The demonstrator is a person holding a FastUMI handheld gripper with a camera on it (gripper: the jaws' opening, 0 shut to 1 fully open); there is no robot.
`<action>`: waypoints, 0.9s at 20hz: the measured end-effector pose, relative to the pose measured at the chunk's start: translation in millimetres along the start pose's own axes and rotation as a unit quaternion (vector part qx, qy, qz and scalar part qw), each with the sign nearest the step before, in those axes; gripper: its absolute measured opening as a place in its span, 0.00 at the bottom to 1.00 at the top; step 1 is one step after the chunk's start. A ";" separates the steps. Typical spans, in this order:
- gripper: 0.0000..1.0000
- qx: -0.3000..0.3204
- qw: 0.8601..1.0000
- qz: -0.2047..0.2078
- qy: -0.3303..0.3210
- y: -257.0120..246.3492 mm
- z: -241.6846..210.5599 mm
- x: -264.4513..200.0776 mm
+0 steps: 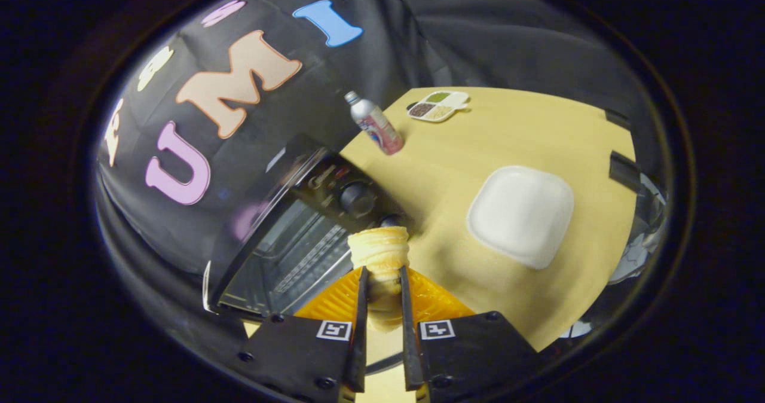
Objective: Open the toaster oven, put the food inside, and close the toaster oven door.
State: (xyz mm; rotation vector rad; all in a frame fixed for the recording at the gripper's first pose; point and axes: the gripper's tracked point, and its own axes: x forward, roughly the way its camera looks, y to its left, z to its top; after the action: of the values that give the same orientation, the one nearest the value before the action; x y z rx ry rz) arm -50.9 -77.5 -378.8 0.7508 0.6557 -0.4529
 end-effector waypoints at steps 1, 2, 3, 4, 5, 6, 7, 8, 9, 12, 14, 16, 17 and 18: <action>0.27 0.014 1.000 0.011 0.001 13.9 -8.4 3.4; 0.27 0.031 0.999 0.023 0.003 28.6 -14.6 4.6; 0.27 0.048 0.998 0.033 0.003 41.8 -20.2 7.7; 0.27 0.064 0.997 0.040 0.004 51.7 -25.9 9.7; 0.27 0.079 0.996 0.045 0.002 61.2 -30.3 14.0; 0.27 0.093 0.995 0.048 0.000 68.0 -34.8 18.5; 0.27 0.105 0.993 0.049 -0.004 74.4 -37.3 23.7; 0.27 0.118 0.992 0.048 -0.007 81.8 -39.1 31.9; 0.27 0.132 0.990 0.047 -0.010 86.0 -40.5 38.3; 0.27 0.173 0.983 0.050 -0.026 100.0 -41.1 54.6; 0.27 0.190 0.980 0.051 -0.038 106.0 -38.7 65.9; 0.27 0.203 0.977 0.051 -0.046 111.5 -37.2 76.6; 0.27 0.206 0.976 0.050 -0.049 113.5 -36.5 82.2; 0.27 0.209 0.975 0.050 -0.049 115.6 -38.0 87.1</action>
State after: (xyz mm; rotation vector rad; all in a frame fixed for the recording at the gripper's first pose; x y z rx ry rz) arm 65.0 13.6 -404.6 1.1477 0.4307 -0.5403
